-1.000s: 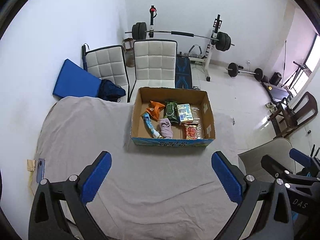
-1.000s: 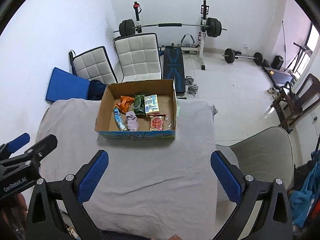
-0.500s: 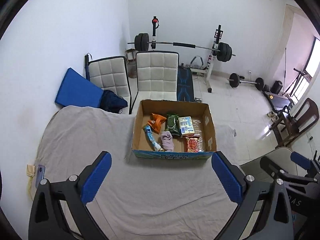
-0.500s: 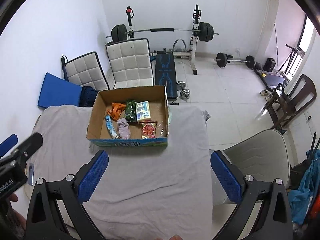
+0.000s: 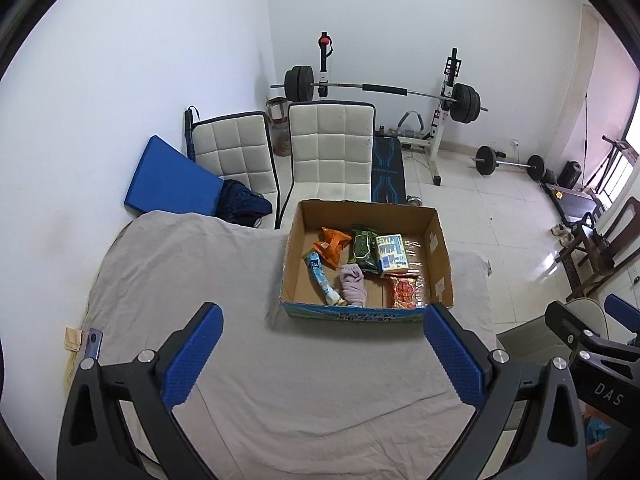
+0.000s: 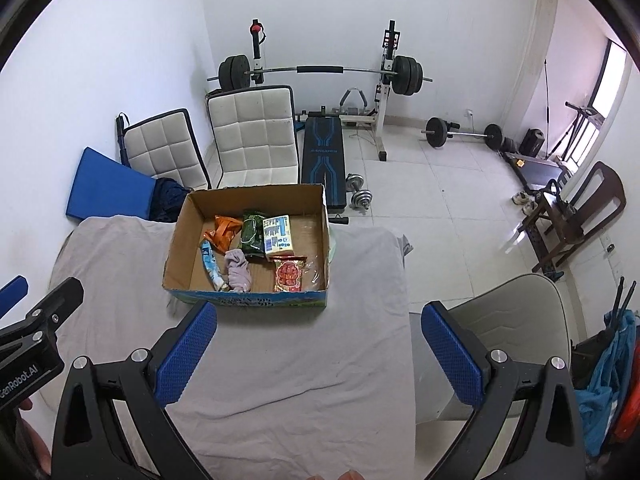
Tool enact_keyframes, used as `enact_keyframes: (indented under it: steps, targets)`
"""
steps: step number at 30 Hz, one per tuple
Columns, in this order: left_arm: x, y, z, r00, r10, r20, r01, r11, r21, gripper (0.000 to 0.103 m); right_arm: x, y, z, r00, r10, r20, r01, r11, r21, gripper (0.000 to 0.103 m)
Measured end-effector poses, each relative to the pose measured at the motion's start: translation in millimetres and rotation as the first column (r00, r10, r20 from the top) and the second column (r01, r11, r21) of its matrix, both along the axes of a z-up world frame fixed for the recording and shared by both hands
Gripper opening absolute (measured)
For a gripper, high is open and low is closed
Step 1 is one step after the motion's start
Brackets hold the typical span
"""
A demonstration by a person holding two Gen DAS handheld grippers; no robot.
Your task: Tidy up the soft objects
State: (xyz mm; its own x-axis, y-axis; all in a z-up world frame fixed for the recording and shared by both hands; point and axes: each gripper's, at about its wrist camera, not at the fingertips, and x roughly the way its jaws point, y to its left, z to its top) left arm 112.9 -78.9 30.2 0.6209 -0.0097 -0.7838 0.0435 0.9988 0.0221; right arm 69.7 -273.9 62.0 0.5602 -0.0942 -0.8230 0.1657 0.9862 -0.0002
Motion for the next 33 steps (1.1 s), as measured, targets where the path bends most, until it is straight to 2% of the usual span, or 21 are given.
enact_keyframes:
  steps: [14,33]
  targets:
    - [3.1,-0.7,2.2,1.000,0.009,0.009,-0.009,1.000,0.017,0.103,2.3,0.3,8.7,1.000,0.007,0.017,-0.007,1.000,-0.016,0.103]
    - [14.3,-1.3,-3.7,1.000,0.009,-0.008,-0.008,1.000,0.028,0.103,3.3,3.2,4.5,1.000,0.012,0.014,-0.011,1.000,-0.024,0.103]
